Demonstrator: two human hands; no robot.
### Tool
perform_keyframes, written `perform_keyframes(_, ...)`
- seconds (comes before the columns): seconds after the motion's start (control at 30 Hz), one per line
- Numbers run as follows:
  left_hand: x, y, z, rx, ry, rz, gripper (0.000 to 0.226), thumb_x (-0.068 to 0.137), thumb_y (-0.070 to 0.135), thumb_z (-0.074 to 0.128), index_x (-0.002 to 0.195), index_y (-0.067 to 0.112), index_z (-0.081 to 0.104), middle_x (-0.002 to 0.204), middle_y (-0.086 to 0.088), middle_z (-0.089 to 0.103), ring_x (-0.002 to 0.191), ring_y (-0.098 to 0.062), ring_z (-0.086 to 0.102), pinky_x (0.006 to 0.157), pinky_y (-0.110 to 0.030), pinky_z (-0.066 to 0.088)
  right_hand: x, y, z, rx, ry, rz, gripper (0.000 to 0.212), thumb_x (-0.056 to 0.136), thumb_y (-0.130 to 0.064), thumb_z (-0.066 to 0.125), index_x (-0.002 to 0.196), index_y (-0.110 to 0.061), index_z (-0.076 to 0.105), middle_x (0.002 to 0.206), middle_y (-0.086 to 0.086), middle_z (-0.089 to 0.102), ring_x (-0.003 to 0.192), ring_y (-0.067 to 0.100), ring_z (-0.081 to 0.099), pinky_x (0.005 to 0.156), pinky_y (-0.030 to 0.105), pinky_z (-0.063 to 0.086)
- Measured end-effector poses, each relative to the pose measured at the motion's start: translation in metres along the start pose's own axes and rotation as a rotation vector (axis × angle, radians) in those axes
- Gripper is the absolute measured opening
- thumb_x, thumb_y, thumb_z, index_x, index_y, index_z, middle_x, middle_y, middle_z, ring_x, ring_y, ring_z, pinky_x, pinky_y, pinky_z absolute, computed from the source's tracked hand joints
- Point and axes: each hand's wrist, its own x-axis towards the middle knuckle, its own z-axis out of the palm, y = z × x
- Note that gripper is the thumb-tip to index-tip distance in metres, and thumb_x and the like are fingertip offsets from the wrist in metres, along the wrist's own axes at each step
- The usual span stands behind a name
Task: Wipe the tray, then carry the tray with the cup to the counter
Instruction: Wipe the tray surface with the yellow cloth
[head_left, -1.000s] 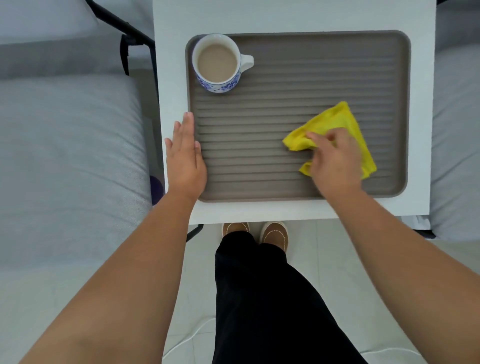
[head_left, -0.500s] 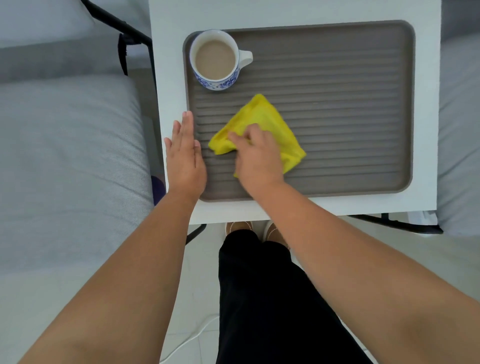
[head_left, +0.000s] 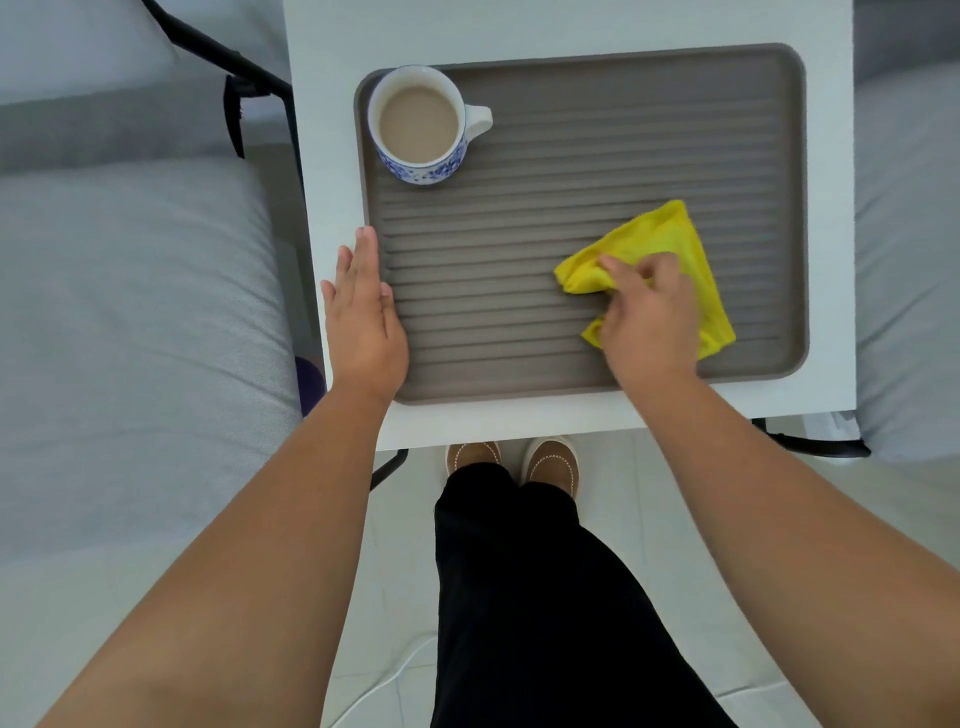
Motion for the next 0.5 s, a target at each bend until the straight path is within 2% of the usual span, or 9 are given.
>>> perform_keyframes(0.13, 0.000, 0.002, 0.000, 0.005, 0.010, -0.009, 0.055, 0.102, 0.007, 0.024, 0.154, 0.021, 0.016, 0.160, 0.001, 0.023, 0.149, -0.016, 0.009, 0.118, -0.026, -0.006, -0.016, 0.010, 0.000, 0.063, 0.064, 0.071, 0.036, 0.087, -0.008, 0.053, 0.120, -0.016, 0.065, 0.110, 0.023, 0.055, 0.086, 0.041, 0.052, 0.082, 0.046, 0.044)
perform_keyframes(0.3, -0.001, 0.006, -0.001, 0.006, 0.013, -0.011, 0.054, 0.103, 0.005, 0.025, 0.154, 0.019, 0.016, 0.160, 0.001, 0.022, 0.150, -0.018, 0.009, 0.119, -0.029, -0.006, -0.049, -0.041, 0.024, 0.076, 0.074, -0.062, 0.033, 0.077, -0.010, 0.060, 0.107, -0.020, 0.071, 0.107, 0.018, 0.063, 0.080, 0.038, 0.054, 0.073, 0.038, 0.044)
perform_keyframes(0.5, 0.001, 0.004, -0.001, 0.003, 0.004, -0.015, 0.056, 0.100, 0.003, 0.027, 0.154, 0.017, 0.017, 0.160, -0.001, 0.022, 0.150, -0.021, 0.010, 0.118, -0.034, -0.004, -0.057, -0.107, 0.038, 0.035, -0.135, -0.301, 0.038, 0.076, -0.018, 0.065, 0.112, -0.027, 0.067, 0.111, 0.010, 0.063, 0.084, 0.035, 0.053, 0.067, 0.039, 0.044)
